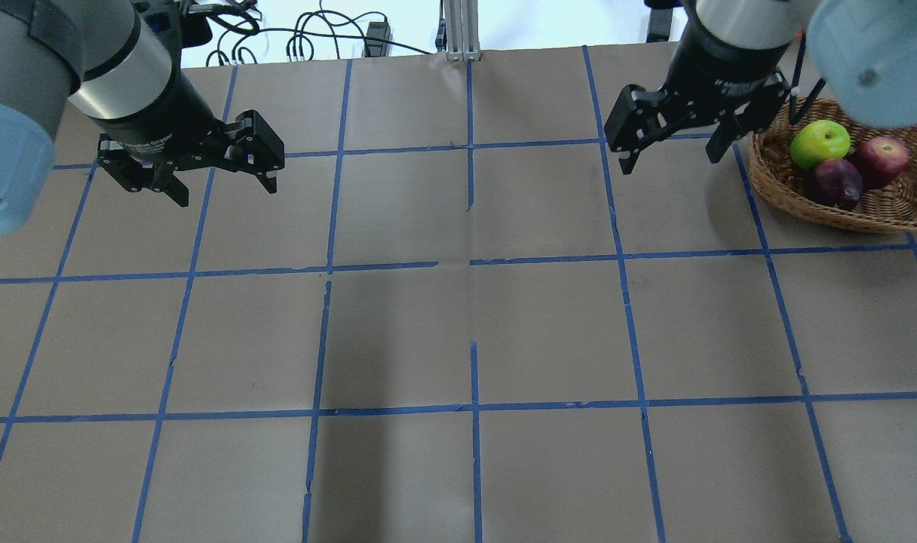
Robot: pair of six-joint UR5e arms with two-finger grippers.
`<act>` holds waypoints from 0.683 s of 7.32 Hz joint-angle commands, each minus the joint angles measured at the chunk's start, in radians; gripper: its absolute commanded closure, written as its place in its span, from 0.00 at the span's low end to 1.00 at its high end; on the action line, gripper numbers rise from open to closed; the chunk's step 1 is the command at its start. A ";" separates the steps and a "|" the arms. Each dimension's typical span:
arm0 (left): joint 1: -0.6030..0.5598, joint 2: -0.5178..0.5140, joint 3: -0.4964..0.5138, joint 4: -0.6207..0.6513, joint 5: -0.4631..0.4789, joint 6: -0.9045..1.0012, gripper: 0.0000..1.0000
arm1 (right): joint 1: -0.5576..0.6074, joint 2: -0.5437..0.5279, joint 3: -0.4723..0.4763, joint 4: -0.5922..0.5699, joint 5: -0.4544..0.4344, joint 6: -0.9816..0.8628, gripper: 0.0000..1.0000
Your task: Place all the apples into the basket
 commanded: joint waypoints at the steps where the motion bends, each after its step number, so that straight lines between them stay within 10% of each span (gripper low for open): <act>1: 0.000 -0.001 0.001 0.001 -0.002 0.001 0.00 | 0.011 -0.046 0.084 -0.089 -0.107 0.039 0.00; 5: 0.000 0.001 -0.002 -0.001 -0.001 0.002 0.00 | -0.022 0.097 -0.081 -0.059 -0.066 0.070 0.00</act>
